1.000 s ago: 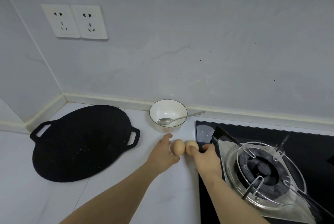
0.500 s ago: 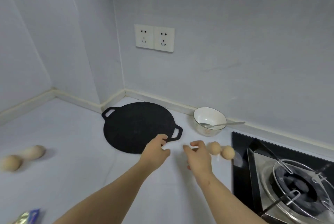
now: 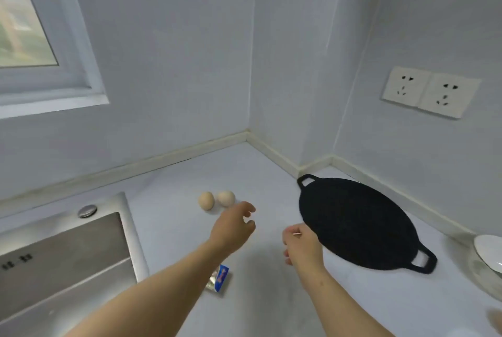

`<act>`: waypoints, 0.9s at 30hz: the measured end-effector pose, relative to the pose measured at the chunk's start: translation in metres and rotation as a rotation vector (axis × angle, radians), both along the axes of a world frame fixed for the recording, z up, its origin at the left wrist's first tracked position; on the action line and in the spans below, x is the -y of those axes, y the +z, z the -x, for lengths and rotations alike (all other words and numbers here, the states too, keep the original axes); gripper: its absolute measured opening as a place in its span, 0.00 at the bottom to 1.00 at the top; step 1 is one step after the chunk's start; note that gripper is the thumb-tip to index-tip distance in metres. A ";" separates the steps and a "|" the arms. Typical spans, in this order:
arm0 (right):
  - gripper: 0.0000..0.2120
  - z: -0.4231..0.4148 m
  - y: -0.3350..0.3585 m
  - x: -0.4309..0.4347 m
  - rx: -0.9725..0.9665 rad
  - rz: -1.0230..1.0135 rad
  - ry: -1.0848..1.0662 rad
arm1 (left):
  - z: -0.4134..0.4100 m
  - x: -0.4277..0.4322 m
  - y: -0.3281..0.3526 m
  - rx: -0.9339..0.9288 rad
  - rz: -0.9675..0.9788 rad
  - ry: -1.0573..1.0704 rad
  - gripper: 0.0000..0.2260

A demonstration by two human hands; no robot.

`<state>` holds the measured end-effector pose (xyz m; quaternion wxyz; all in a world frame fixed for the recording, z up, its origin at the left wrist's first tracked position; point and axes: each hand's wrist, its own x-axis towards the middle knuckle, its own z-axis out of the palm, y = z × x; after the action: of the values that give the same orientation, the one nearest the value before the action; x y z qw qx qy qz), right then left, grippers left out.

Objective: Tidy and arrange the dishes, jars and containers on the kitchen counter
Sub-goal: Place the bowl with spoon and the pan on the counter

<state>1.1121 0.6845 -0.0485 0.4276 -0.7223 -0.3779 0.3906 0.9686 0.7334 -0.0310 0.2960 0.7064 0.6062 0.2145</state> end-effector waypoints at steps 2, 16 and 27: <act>0.06 0.021 -0.004 -0.013 -0.009 0.013 0.047 | 0.024 -0.005 -0.003 0.013 -0.002 0.064 0.15; 0.19 0.082 -0.041 -0.094 -0.008 0.152 0.249 | 0.092 -0.067 -0.051 0.261 0.161 0.429 0.31; 0.36 0.091 -0.034 -0.158 0.199 0.010 0.510 | 0.089 -0.103 -0.057 0.512 0.268 0.386 0.41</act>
<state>1.0214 0.8426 -0.0821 0.2724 -0.6408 -0.5860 0.4146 0.8795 0.8361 -0.0884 0.4825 0.4567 0.6576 0.3553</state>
